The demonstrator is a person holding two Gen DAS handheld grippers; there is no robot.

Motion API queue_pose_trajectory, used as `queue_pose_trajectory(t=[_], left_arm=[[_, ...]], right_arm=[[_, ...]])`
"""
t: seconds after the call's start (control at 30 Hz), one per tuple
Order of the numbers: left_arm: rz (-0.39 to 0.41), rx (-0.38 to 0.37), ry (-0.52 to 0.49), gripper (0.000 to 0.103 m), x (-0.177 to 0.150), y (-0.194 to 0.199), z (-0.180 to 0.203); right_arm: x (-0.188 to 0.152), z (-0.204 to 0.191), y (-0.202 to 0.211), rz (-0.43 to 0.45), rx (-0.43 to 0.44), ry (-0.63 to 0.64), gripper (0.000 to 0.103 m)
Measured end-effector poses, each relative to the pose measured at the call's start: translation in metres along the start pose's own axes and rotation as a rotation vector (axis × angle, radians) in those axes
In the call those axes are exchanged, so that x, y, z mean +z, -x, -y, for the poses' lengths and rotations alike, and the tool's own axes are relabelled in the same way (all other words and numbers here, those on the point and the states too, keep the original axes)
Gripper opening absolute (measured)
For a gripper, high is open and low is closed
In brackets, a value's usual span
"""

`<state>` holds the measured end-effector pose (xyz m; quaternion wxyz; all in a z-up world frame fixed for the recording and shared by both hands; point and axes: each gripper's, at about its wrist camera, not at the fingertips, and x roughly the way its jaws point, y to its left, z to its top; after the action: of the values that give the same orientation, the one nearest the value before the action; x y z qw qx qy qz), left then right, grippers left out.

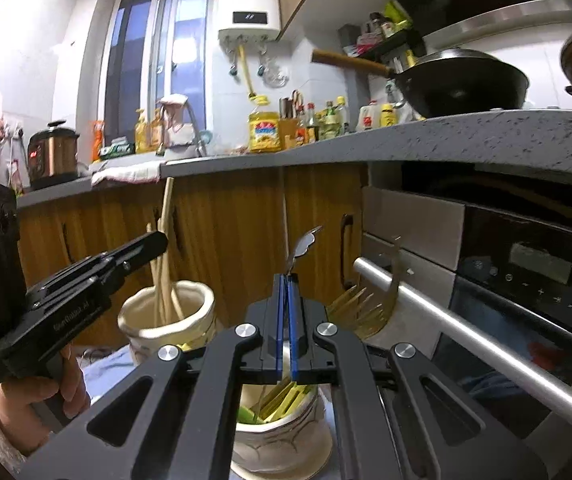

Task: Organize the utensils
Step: 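Drop the chopstick in the tall cup with left tool while right drops metal spoon in small cup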

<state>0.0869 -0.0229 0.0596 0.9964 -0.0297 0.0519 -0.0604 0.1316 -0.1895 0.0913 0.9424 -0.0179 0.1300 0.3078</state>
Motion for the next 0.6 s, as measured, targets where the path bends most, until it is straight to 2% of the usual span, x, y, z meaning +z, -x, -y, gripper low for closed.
queue_pose_trajectory(t=[0.2,0.47,0.53,0.6], left_arm=[[-0.036,-0.004,0.016,0.007,-0.008,0.000,-0.003],[-0.053,-0.001,0.023,0.010,-0.012,-0.001,-0.004],[-0.052,-0.002,0.024,0.012,-0.012,-0.001,-0.005],[-0.057,-0.004,0.026,0.016,-0.011,-0.002,-0.005]], right_arm=[[-0.008,-0.005,-0.005,-0.043,0.007,0.022,0.002],[-0.010,-0.005,-0.007,-0.052,0.017,0.011,0.002],[-0.008,-0.003,-0.008,-0.048,0.015,0.008,0.009],[-0.007,-0.003,-0.006,-0.036,0.017,-0.002,0.027]])
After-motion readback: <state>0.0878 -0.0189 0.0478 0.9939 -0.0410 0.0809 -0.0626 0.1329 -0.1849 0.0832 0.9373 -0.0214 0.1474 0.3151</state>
